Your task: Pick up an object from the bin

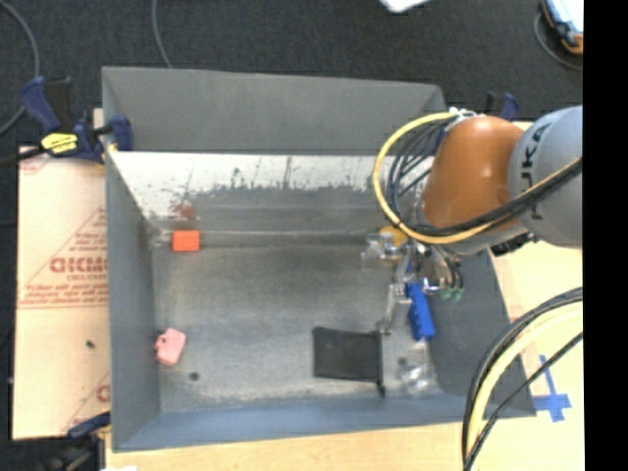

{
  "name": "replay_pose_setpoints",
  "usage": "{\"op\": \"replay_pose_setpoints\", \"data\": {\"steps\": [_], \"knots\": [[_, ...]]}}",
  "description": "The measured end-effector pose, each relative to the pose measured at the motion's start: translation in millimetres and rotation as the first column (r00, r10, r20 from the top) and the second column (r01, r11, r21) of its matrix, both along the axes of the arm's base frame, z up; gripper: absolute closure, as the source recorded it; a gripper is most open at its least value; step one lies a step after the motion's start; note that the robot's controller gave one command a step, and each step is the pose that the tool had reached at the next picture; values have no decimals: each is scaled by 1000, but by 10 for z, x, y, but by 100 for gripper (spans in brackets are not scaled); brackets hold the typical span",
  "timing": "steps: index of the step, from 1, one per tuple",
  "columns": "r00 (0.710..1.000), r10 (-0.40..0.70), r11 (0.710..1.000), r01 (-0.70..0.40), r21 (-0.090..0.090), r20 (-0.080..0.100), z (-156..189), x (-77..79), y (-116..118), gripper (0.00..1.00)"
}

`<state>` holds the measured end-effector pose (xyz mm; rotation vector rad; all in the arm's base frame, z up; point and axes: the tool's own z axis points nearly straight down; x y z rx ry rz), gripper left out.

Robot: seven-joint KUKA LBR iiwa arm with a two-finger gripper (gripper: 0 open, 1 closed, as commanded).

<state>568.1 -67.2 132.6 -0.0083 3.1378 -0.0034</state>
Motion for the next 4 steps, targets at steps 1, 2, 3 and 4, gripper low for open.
{"op": "replay_pose_setpoints", "data": {"steps": [1, 2, 3, 4], "knots": [[1000, 0, 1000, 0, 0, 0, 0, 0, 0, 0], [996, -85, 996, 85, 1, 0, -588, -215, 213, 0], [999, -53, 999, 53, 1, 6, -619, -127, 520, 0], [994, -112, 994, 112, 2, 3, -620, -808, 585, 100]]}}
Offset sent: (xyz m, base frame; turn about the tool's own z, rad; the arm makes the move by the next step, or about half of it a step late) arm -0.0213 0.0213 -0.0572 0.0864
